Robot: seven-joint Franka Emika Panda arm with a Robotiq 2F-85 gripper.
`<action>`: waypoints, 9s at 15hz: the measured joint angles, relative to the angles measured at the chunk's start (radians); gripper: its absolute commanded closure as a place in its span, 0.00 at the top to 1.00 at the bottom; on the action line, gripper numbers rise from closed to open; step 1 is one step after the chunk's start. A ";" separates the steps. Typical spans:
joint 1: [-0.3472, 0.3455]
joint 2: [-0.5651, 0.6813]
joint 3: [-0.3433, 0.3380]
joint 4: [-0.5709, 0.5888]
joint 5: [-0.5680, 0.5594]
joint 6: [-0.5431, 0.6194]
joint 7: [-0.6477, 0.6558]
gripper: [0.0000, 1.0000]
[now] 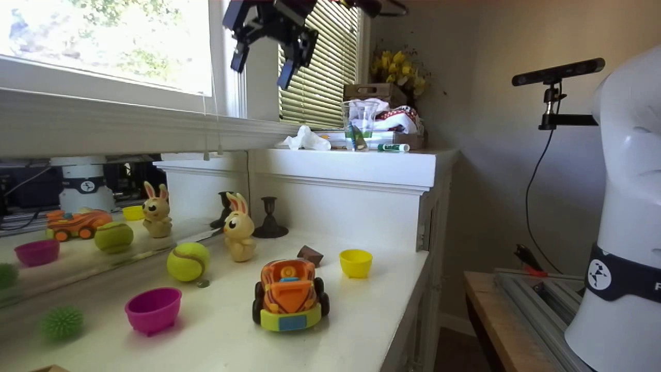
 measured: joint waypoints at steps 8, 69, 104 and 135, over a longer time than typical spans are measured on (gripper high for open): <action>-0.096 -0.095 -0.052 0.194 -0.014 -0.201 0.019 1.00; -0.448 0.271 -0.402 0.303 -0.304 0.178 0.315 0.02; -0.284 0.248 -0.515 0.236 0.266 -0.146 -0.181 0.02; -0.272 0.355 -0.516 0.447 0.262 -0.418 -0.196 1.00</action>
